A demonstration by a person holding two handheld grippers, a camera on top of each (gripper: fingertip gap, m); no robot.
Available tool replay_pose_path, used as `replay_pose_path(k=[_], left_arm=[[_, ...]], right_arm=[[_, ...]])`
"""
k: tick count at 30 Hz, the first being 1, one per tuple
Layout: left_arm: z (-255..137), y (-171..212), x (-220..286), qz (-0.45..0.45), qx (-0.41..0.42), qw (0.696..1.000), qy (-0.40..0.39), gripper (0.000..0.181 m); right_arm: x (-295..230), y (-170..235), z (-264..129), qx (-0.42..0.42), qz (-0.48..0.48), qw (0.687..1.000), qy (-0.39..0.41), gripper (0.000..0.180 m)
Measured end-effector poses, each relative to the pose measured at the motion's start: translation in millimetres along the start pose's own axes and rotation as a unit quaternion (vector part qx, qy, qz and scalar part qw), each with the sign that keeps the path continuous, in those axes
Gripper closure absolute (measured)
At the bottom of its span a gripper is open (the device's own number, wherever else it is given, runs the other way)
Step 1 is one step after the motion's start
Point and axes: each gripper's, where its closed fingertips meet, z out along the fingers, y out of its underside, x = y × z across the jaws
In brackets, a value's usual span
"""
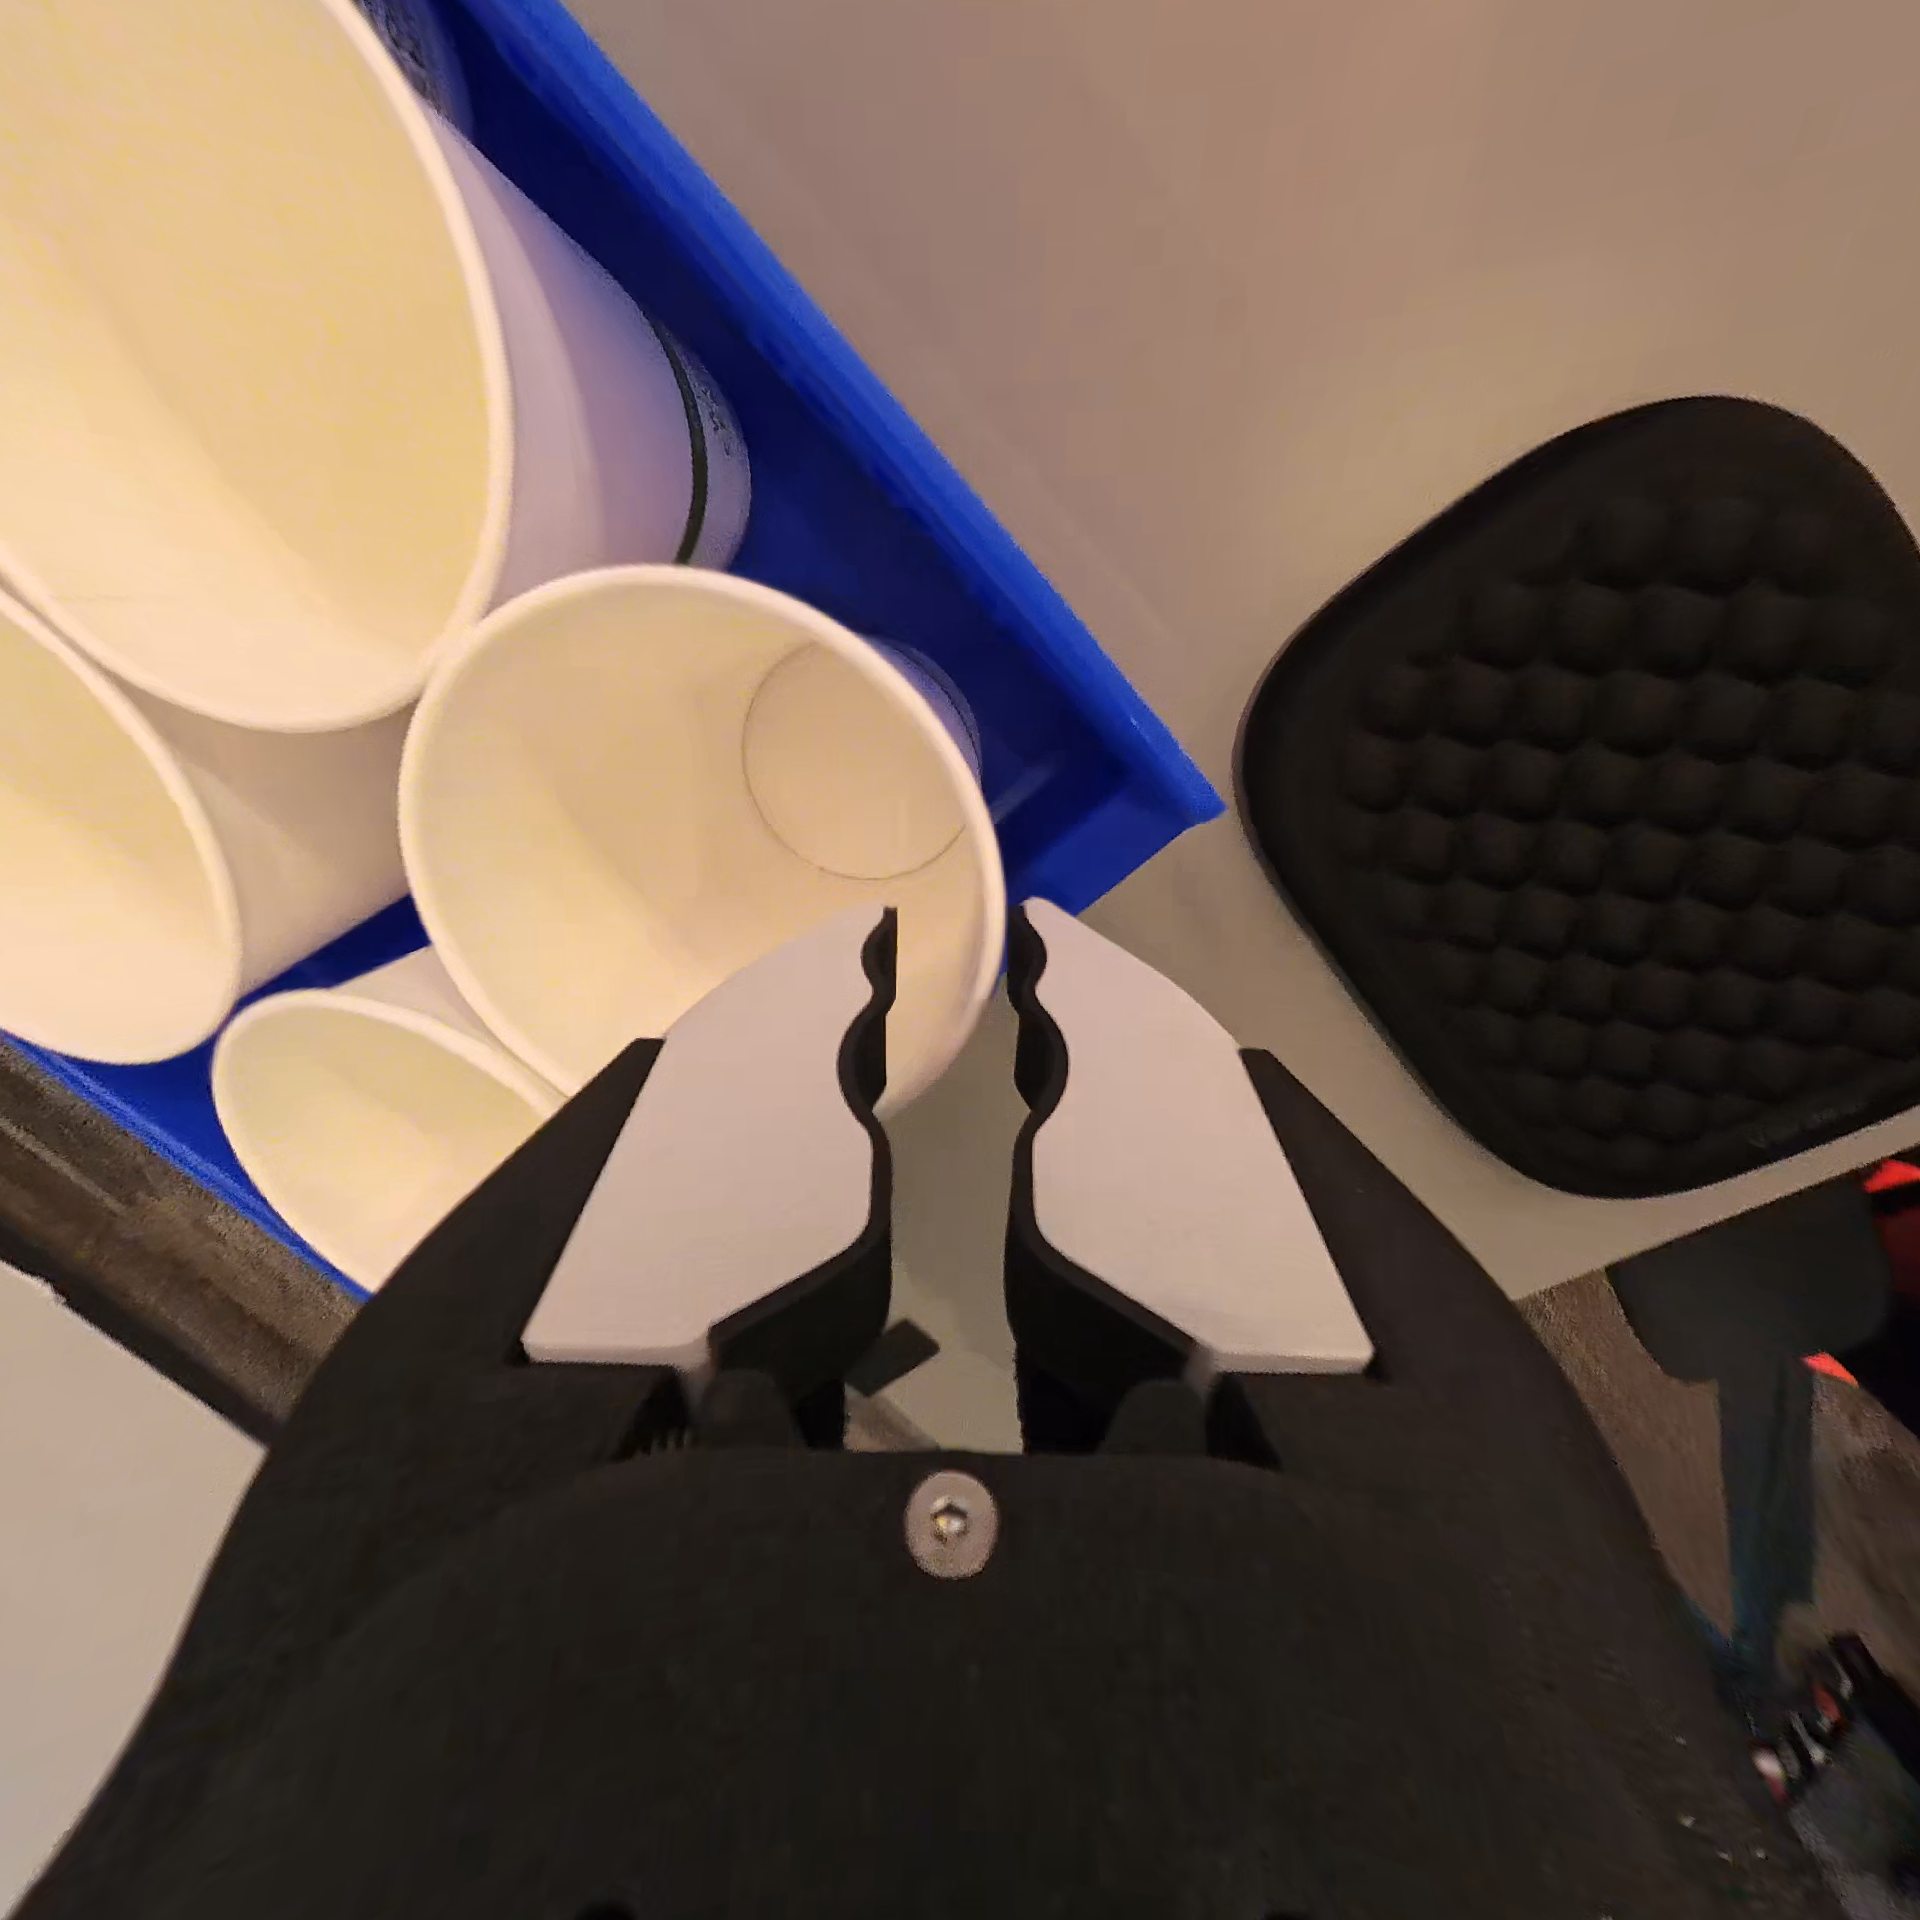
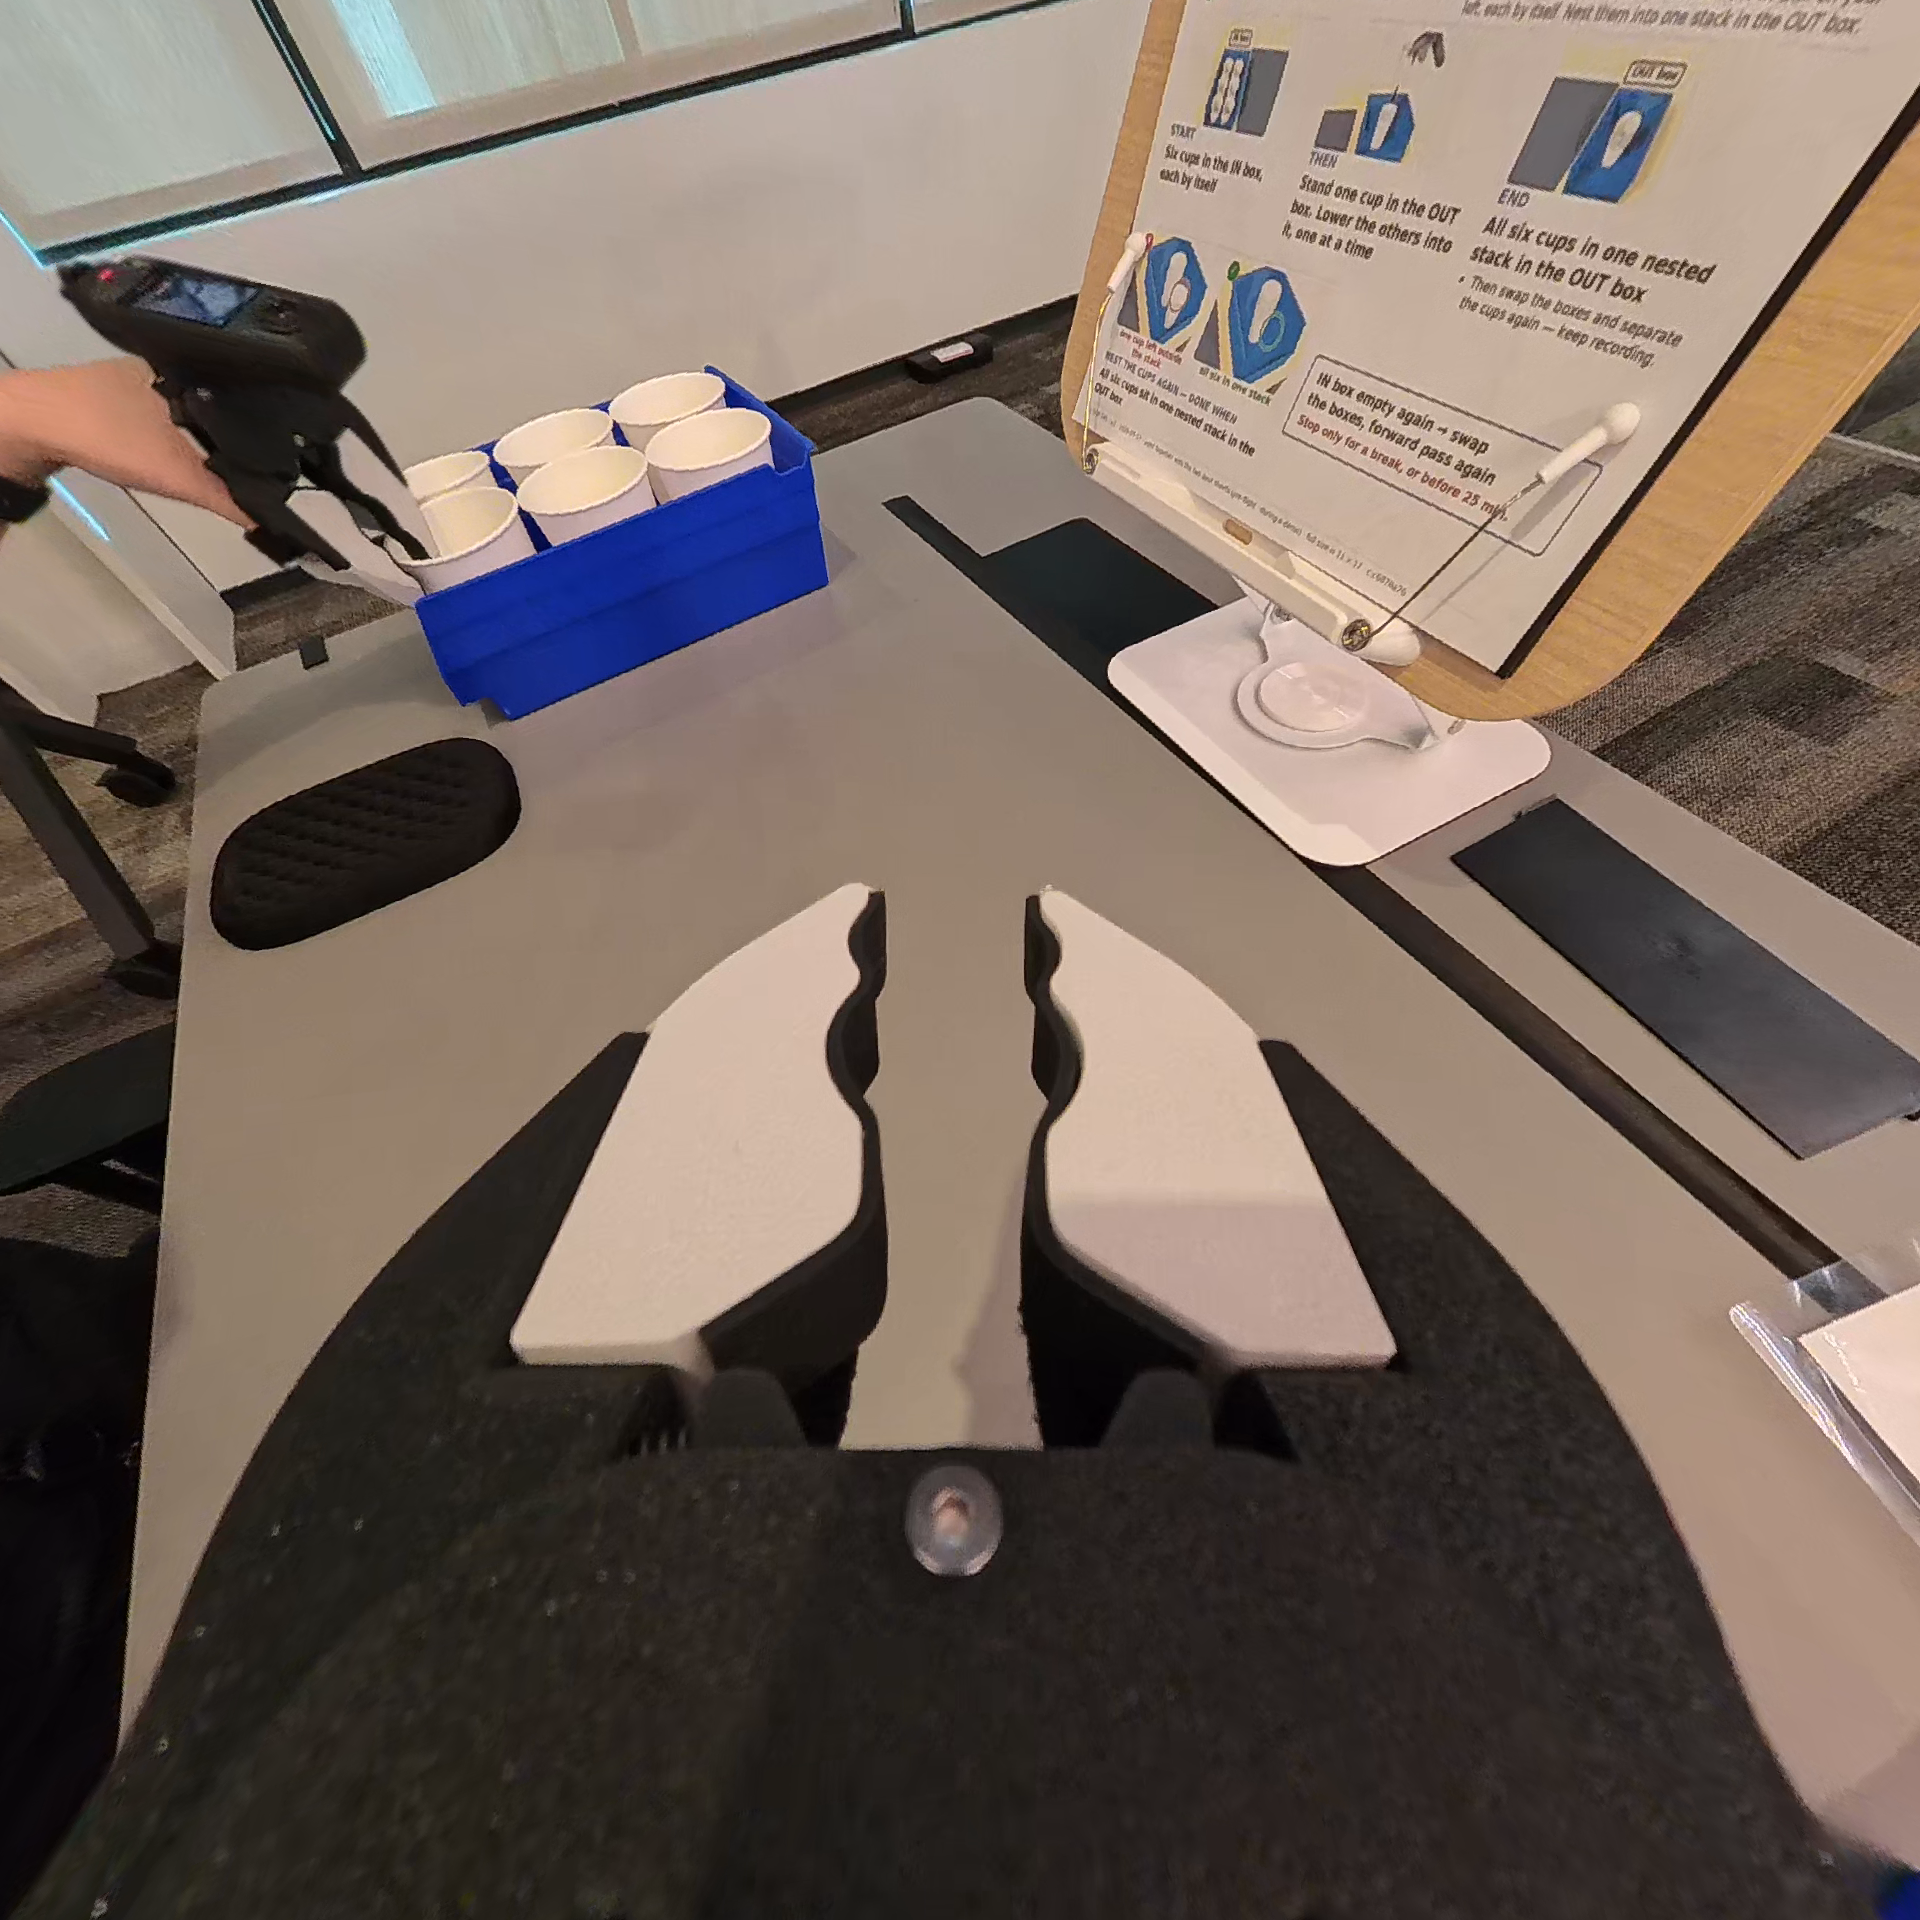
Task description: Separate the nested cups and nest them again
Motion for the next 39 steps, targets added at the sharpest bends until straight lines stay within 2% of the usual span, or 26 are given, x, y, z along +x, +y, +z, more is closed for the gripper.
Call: replay_pose_path(k=[5,9,11,39], left_arm=[[3.4,-10.2,3.3,0.007,-0.016,0.999,0.028,0.169],[9.1,-5.2,-2.1,0.017,-0.039,0.999,0.007,0.170],[8.7,-7.2,-0.4,0.016,-0.032,0.999,0.010,0.178],[4.3,-6.1,7.6,0.043,-0.038,0.998,0.014,0.180]], right_arm=[[2.9,4.7,0.0,-0.011,0.001,1.000,0.004,0.155],[5.6,7.1,-1.0,-0.014,0.005,1.000,0.004,0.155],[6.5,6.6,-1.1,-0.012,0.007,1.000,0.003,0.155],[15.2,18.2,3.3,-0.025,0.029,0.999,-0.006,0.155]])
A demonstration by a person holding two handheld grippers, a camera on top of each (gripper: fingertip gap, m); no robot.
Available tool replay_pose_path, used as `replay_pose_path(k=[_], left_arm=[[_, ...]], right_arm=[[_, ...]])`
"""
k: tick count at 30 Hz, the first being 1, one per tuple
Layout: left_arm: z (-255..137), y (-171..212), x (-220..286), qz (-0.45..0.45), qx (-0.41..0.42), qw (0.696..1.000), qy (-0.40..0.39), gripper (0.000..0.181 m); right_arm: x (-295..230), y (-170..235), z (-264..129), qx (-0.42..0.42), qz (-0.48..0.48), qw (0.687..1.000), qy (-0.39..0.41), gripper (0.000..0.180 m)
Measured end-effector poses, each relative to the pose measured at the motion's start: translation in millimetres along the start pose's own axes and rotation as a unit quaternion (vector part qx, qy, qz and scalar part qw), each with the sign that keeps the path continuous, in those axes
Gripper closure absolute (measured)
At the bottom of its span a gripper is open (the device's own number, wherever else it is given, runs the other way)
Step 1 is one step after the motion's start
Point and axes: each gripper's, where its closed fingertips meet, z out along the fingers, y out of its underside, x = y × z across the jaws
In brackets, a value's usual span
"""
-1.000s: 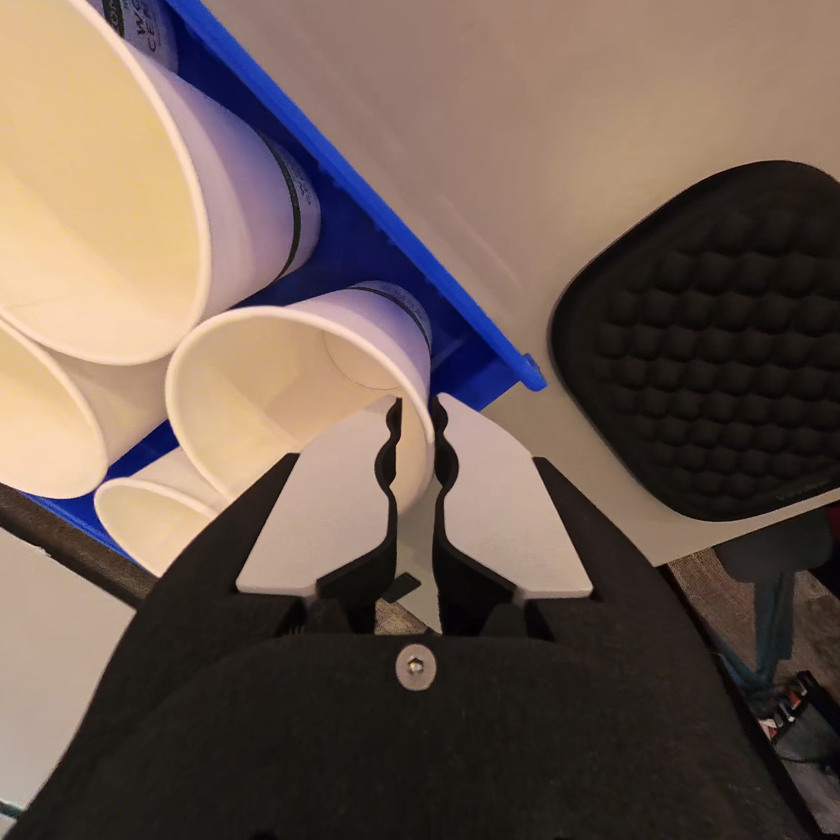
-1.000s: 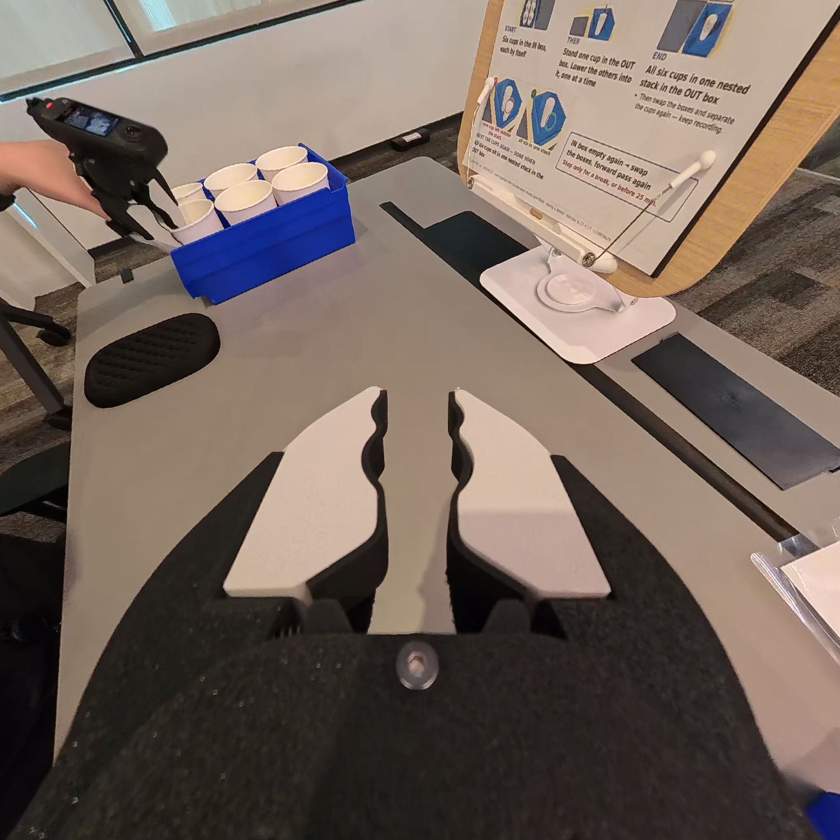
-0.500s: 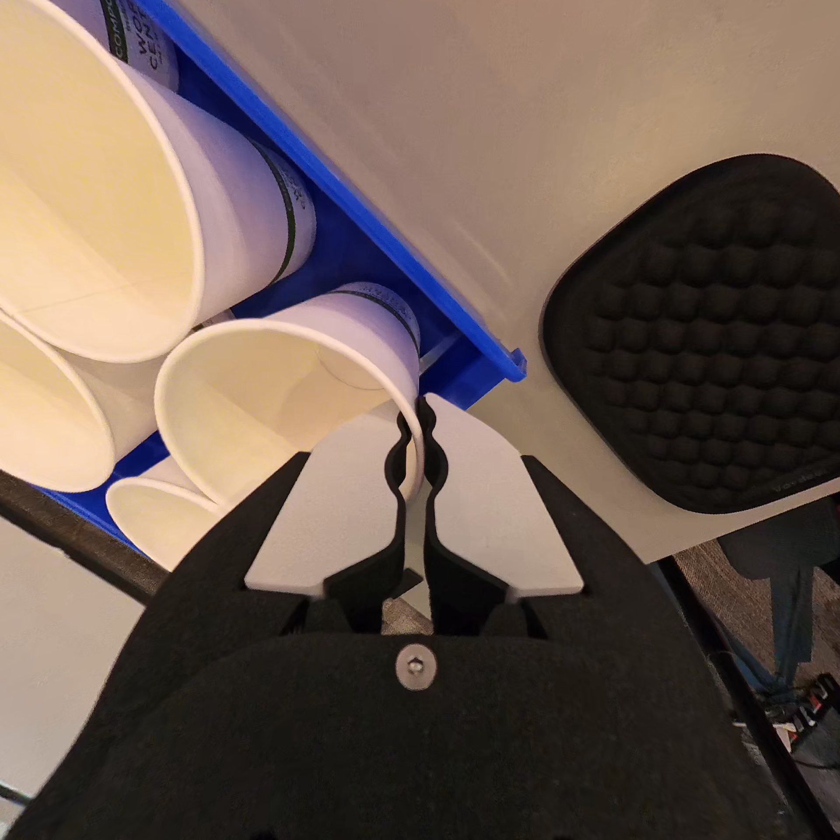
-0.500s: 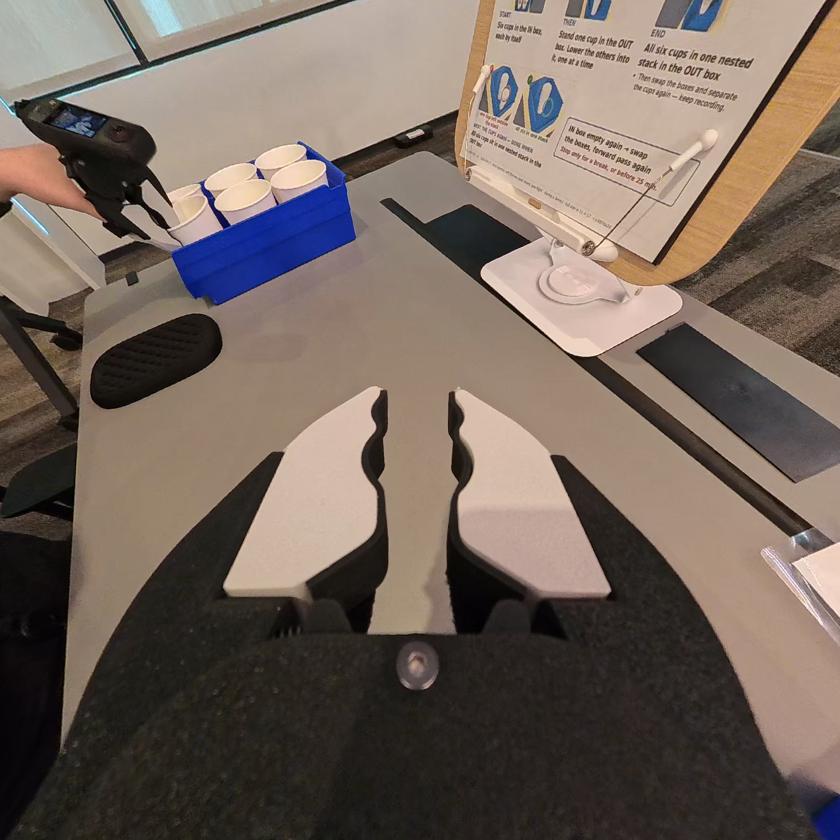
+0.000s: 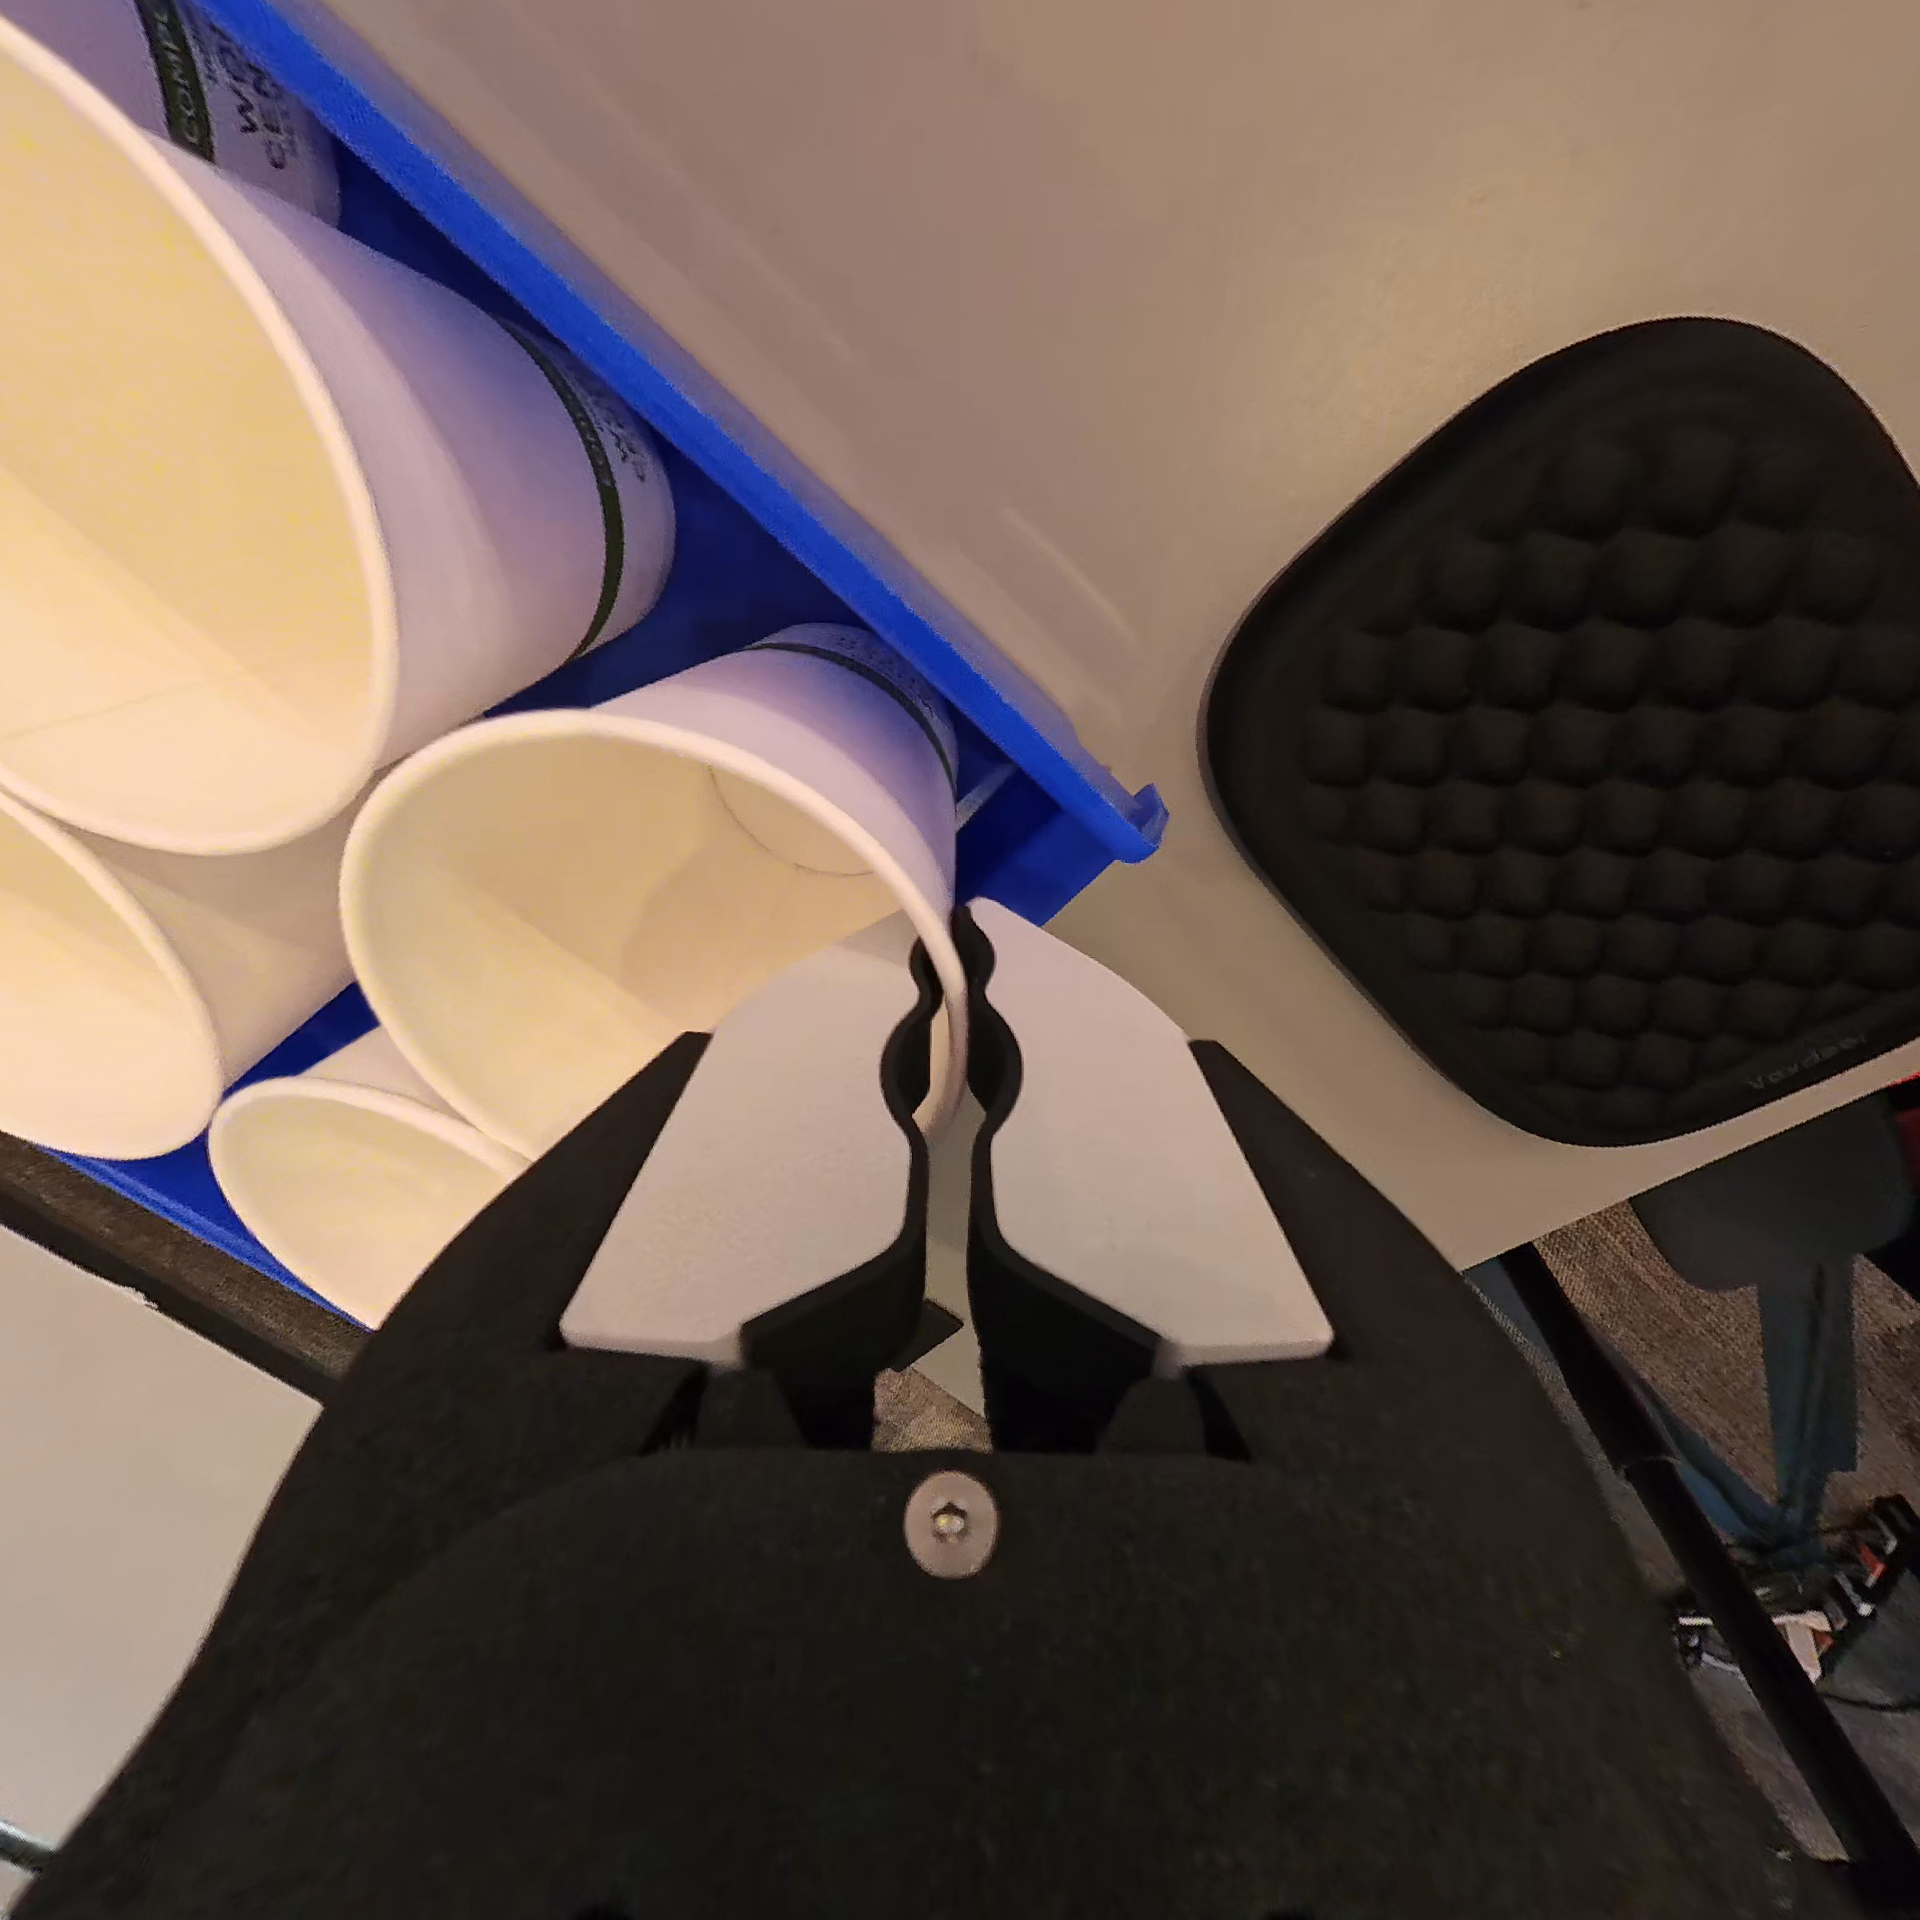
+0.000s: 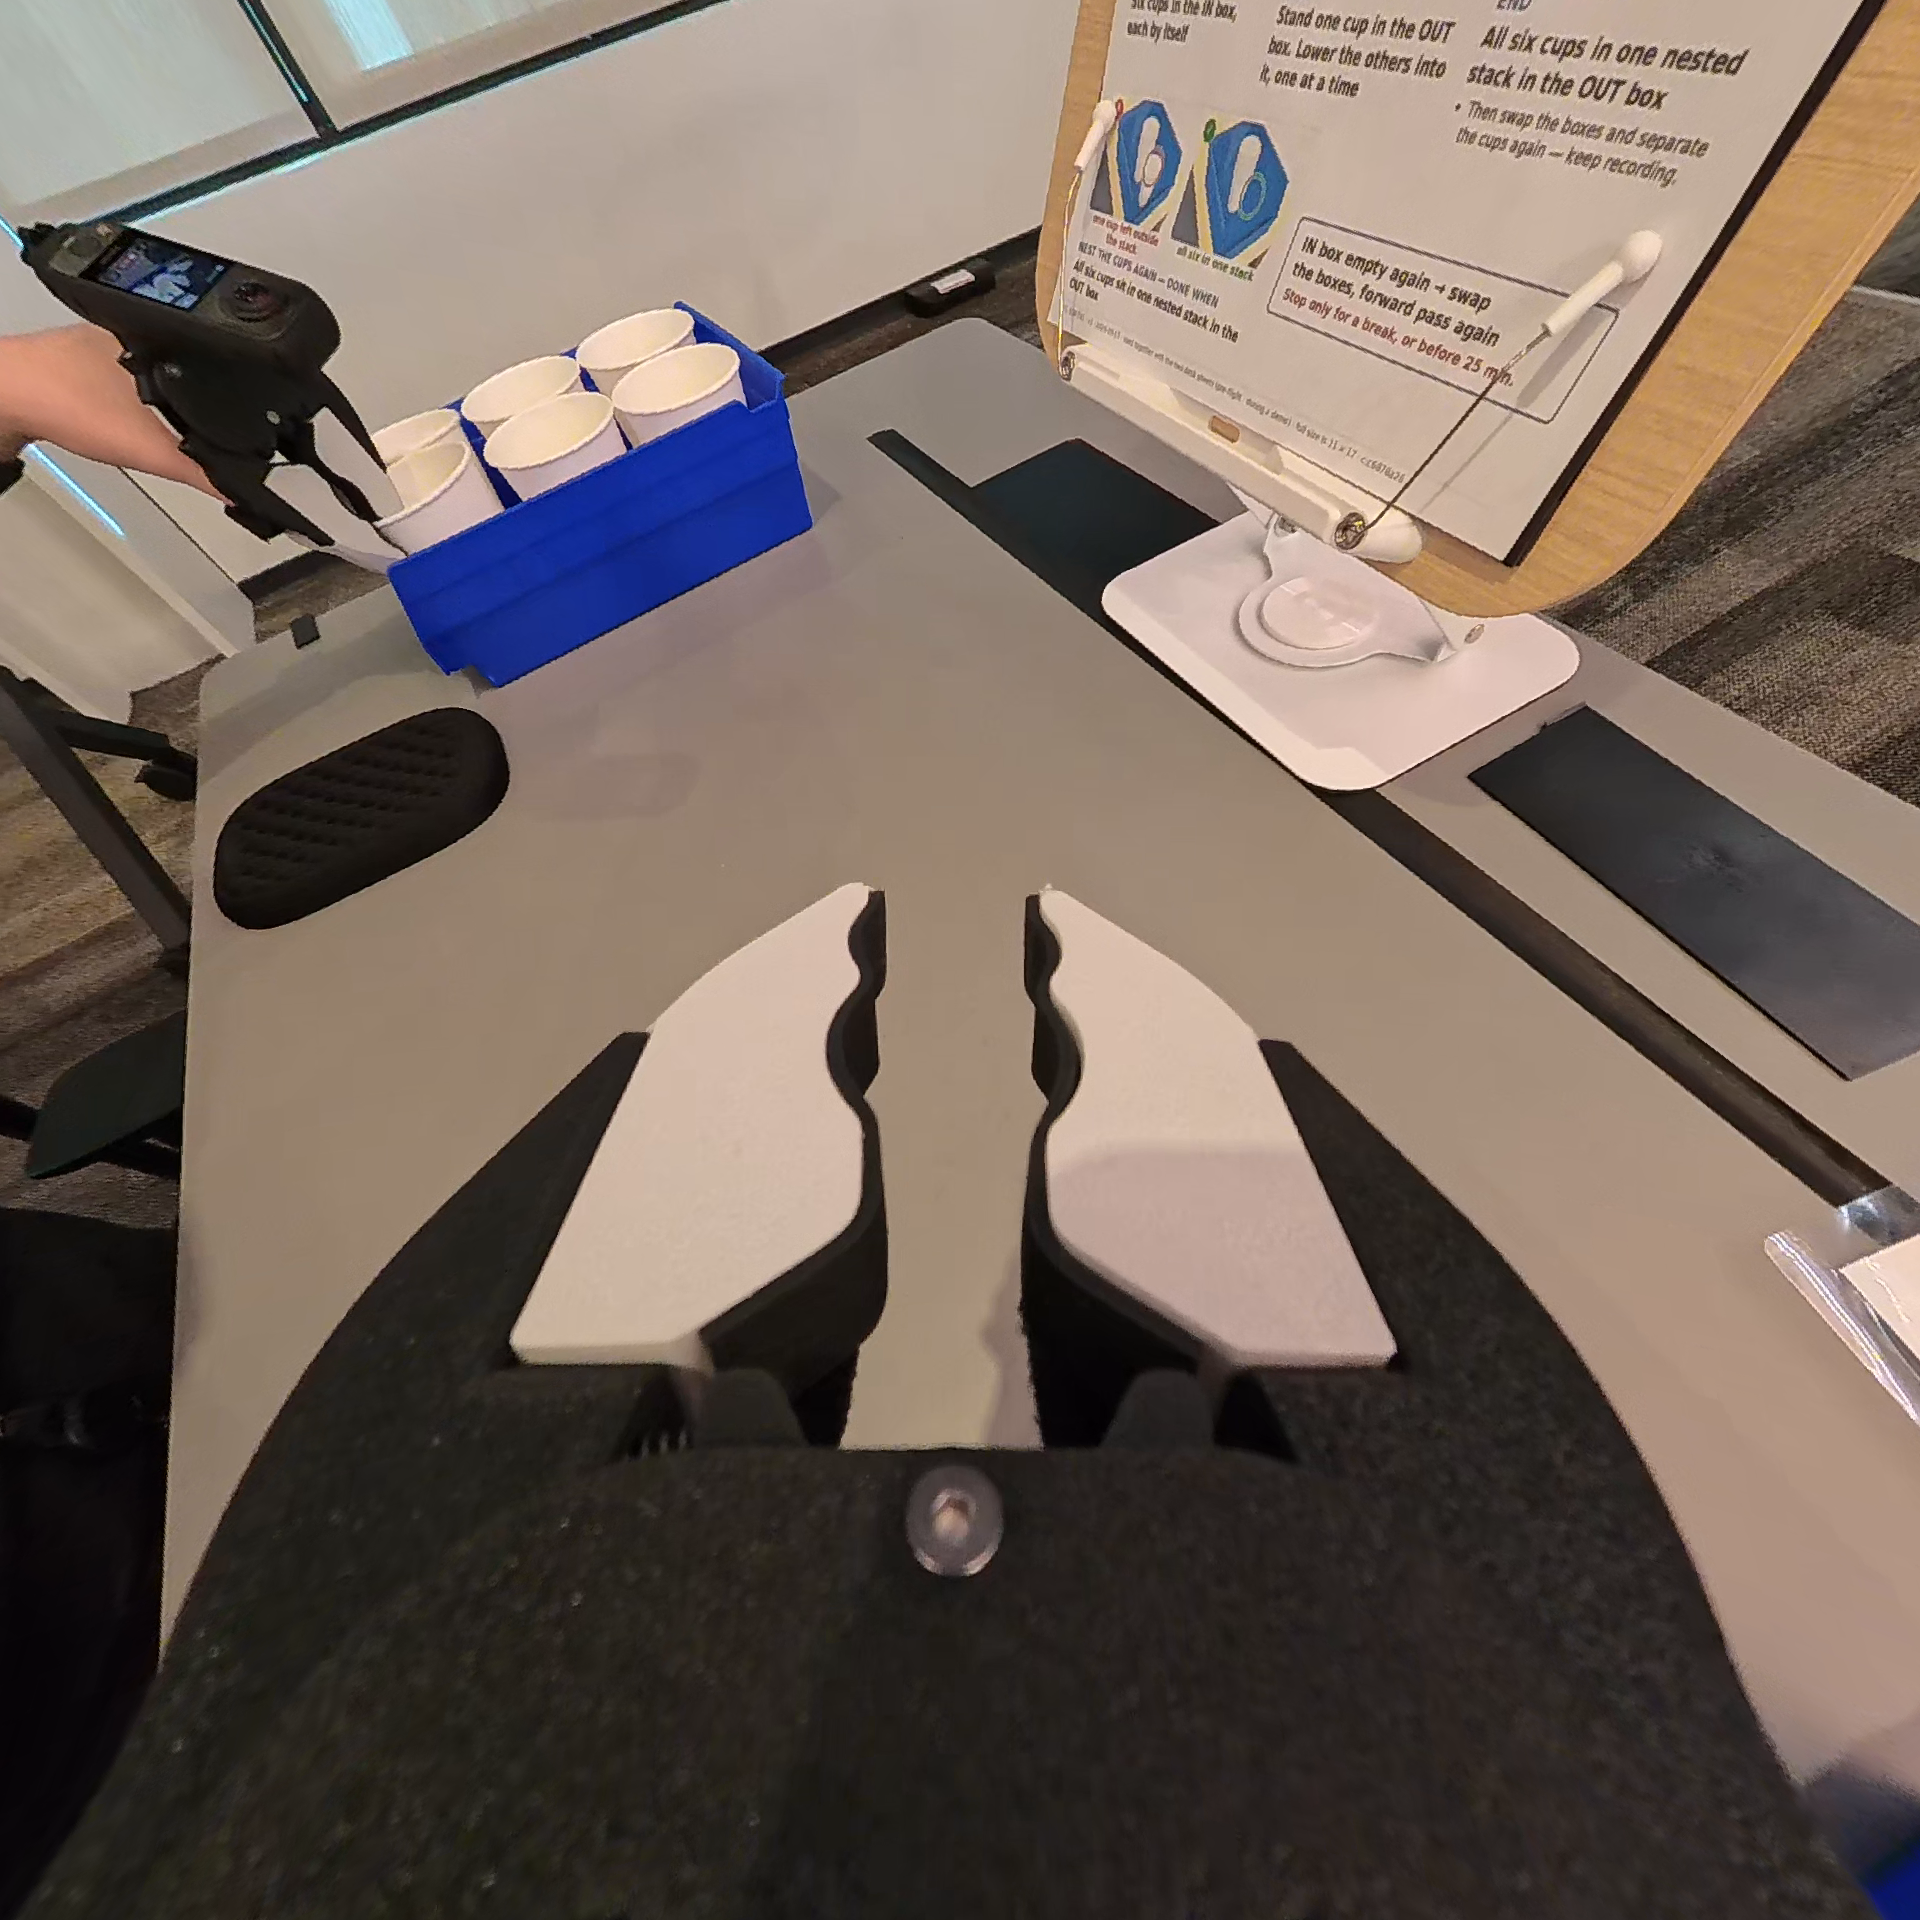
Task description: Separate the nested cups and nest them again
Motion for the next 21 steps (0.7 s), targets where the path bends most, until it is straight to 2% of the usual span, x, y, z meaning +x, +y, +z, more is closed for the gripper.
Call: replay_pose_path(k=[3,7,12,16,19,21], left_arm=[[-0.5,0.7,0.8,0.008,-0.005,1.000,0.001,0.180],[-2.2,-0.7,-4.7,0.006,-0.002,1.000,-0.015,0.160],[-4.3,0.1,-3.7,0.008,0.004,1.000,-0.013,0.158],[4.2,5.0,-3.2,0.019,-0.018,0.999,-0.025,0.159],[6.7,2.2,-2.0,0.031,-0.017,0.999,-0.032,0.176],[5.6,-0.1,-1.2,0.033,-0.014,0.999,-0.033,0.180]], right_arm=[[0.8,1.1,0.2,-0.002,0.002,1.000,0.000,0.155],[1.9,1.4,0.0,-0.001,0.005,1.000,0.000,0.155],[3.7,4.8,1.2,-0.007,0.011,1.000,-0.003,0.155],[5.3,6.8,2.4,-0.011,0.014,1.000,-0.003,0.155],[6.1,10.1,3.3,-0.018,0.017,1.000,-0.004,0.155],[7.7,12.1,3.6,-0.022,0.018,1.000,-0.001,0.155]])
